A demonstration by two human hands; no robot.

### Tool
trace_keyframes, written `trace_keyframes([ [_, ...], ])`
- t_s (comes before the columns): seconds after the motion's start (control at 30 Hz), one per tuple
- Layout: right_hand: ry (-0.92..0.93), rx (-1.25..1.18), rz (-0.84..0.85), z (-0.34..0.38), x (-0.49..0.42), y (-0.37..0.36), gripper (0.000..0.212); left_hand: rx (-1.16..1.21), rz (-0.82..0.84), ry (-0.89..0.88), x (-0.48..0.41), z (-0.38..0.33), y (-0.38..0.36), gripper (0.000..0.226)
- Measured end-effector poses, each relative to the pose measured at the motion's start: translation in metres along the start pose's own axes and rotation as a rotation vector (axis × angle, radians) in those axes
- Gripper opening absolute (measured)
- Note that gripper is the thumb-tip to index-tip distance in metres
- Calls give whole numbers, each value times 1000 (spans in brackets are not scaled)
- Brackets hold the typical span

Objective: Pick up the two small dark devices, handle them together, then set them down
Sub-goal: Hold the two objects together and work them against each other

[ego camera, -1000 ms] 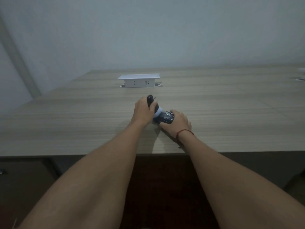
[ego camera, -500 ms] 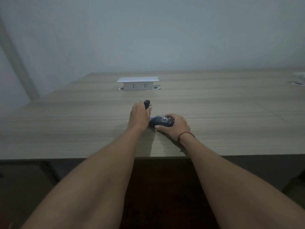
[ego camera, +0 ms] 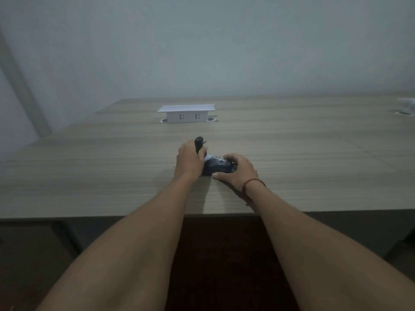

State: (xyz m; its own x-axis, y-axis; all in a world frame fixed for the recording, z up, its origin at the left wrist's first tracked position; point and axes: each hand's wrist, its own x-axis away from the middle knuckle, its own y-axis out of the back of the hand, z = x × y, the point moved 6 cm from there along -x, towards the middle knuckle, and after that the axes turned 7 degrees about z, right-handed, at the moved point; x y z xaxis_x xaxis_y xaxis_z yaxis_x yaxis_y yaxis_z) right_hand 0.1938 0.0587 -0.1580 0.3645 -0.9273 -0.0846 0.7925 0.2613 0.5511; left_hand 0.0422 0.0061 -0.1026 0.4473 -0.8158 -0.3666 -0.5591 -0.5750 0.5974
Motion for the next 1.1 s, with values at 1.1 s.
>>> trace_keyframes([
  [1.1,-63,112,236,-1,-8,12,93,-49,183,14,-9,12,5,25],
])
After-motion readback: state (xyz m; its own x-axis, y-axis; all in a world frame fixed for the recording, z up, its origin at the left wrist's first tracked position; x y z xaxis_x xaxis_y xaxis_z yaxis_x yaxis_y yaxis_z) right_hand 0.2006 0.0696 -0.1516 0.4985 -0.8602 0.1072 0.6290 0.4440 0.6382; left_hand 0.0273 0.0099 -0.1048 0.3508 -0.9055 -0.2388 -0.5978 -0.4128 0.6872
